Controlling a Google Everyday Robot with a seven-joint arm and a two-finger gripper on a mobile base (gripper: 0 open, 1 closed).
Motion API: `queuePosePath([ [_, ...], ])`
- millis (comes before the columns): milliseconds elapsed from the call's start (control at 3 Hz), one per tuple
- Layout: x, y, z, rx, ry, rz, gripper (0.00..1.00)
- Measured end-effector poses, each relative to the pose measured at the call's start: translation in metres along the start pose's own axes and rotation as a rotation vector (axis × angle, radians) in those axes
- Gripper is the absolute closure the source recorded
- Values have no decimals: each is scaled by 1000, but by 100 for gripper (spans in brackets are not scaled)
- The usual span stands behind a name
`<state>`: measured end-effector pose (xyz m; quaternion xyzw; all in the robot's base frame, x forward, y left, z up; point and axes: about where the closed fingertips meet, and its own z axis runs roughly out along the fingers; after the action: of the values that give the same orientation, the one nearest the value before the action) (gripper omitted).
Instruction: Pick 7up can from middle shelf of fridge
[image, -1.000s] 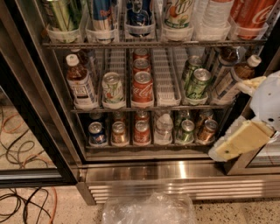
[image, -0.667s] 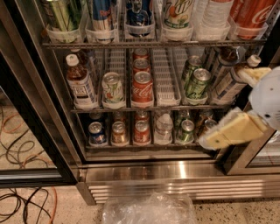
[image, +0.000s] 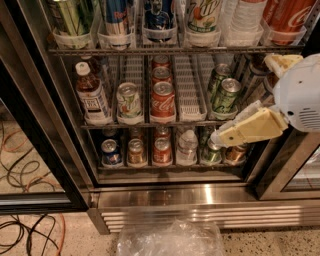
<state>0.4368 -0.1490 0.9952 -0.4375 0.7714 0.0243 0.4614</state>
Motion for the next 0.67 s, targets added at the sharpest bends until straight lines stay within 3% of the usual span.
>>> queuePosePath([
  [667, -17, 25, 45, -26, -26, -56, 0],
])
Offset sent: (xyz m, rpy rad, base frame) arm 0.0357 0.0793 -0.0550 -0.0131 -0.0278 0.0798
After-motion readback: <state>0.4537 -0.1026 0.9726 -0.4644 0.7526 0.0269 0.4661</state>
